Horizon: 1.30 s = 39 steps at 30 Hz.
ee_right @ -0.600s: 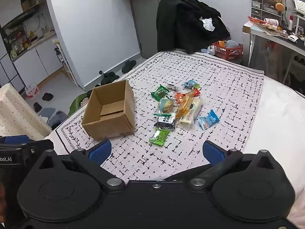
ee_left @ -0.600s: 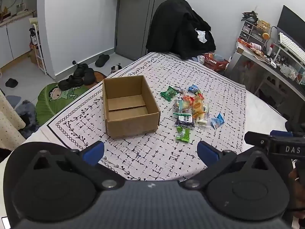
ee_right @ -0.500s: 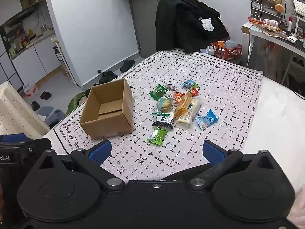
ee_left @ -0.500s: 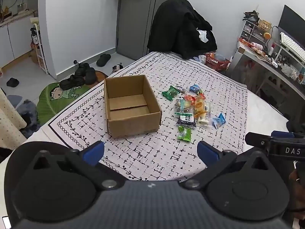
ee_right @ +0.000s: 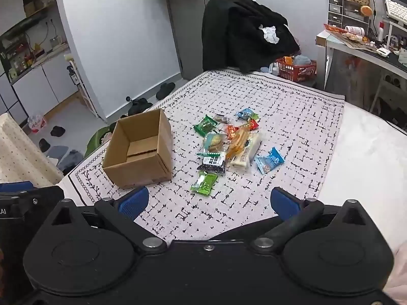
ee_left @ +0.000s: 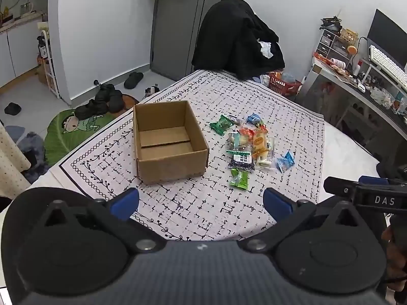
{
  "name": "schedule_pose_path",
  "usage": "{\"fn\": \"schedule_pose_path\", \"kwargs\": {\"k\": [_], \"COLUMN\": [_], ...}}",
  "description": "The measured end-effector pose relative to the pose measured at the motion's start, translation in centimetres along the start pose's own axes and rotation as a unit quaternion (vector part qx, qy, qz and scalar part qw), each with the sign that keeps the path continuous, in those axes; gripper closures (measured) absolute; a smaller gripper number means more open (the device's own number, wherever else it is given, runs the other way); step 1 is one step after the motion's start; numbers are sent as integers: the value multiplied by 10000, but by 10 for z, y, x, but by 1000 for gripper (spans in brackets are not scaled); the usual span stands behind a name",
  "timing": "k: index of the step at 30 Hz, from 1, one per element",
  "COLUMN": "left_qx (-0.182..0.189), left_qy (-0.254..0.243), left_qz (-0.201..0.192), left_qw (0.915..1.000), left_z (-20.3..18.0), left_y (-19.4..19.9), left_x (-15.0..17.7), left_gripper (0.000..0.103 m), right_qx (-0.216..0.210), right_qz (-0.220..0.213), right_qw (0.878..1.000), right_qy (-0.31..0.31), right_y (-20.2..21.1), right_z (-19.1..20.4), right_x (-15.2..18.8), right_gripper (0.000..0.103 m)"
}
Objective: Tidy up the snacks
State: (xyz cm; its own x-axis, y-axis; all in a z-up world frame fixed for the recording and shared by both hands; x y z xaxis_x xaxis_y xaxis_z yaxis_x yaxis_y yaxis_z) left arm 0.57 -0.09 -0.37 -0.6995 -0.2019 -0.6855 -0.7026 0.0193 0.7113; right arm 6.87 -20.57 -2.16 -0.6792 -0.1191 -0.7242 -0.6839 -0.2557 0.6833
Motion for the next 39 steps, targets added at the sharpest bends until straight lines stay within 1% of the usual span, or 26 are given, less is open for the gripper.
{"fn": "schedule_pose_path", "kwargs": {"k": [8,12,15,18,27,30,39], "left_qx": [28,-17,-47,-71,-43,-110,-88], "left_qy": [-61,-55,-53,-33,-51,-104,-61], "left_qz": [-57,-38,-50,-58,-60,-102,-101], "left_qw": [10000,10000,10000,10000,10000,9998,9999], "left_z": [-7,-8,-7,-7,-7,-9,-8], "left_y": [4,4,4,5,6,6,6], "left_x": [1,2,2,2,3,3,2], "left_gripper": [0,0,0,0,0,0,0], "right_qx": [-17,-9,-80,14,7,14,15], "right_qz": [-21,-44,-42,-55,-43,-27,-18], "right_qw": [10000,10000,10000,10000,10000,10000,10000], "right_qy": [42,47,9,26,5,6,-15], "right_y": [2,2,3,3,3,2,3], "right_z": [-1,-1,-3,-4,-6,-6,-8], "right_x": [0,2,3,3,4,4,3], "right_gripper": [0,0,0,0,0,0,0]}}
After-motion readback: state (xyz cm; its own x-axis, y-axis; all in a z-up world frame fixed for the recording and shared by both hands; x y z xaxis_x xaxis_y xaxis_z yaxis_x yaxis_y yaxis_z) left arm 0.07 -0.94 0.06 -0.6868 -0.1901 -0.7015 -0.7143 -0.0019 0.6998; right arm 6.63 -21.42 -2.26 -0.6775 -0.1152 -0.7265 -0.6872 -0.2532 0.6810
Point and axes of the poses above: each gripper's, at about its wrist camera, not at the fingertips, and y roughly against the way its jaws point, z to its left, x to its underside, the point moved 1 cm from there along -y, roughly the way its jaws point
